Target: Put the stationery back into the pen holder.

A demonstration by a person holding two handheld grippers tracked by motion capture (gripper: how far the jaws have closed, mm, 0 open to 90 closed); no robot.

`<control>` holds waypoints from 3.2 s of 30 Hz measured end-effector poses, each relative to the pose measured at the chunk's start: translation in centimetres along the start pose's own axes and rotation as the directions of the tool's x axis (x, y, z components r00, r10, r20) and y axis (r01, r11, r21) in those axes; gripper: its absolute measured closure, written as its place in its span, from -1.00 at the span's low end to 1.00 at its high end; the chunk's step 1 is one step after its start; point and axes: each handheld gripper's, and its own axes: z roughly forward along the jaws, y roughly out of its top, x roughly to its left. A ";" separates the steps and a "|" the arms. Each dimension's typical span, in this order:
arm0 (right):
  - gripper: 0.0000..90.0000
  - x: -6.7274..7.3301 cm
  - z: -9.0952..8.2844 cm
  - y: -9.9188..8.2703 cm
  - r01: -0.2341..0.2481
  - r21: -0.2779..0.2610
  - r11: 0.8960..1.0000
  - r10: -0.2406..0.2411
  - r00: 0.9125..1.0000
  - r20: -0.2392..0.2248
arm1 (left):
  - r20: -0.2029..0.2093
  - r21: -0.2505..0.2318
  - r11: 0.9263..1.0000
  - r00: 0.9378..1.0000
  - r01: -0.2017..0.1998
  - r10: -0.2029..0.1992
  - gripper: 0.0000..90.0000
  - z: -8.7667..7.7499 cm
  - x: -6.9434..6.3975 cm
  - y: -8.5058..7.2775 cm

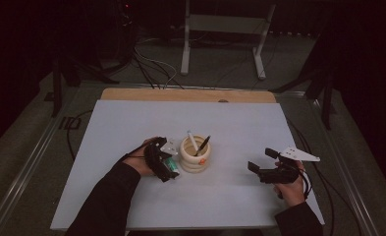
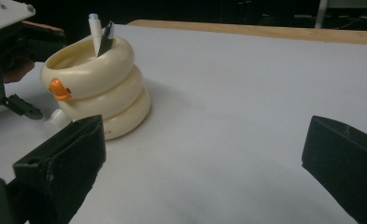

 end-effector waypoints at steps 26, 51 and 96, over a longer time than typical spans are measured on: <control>-1.00 0.0 0.0 0.0 -0.002 0.000 1.000 0.002 1.000 -0.013 | 0.015 0.041 0.990 0.991 -0.132 0.132 -0.65 1.7 -1.1 0.6; -1.00 -0.1 -0.2 -0.2 -0.019 -0.002 1.000 0.019 1.000 -0.021 | 0.143 0.133 0.974 0.976 -0.183 0.164 0.41 1.3 -1.8 0.9; -1.00 -0.4 -0.3 -0.4 -0.045 -0.010 0.999 0.044 0.999 -0.029 | 0.053 0.055 0.996 0.996 -0.072 0.070 0.48 -3.5 -1.5 -0.9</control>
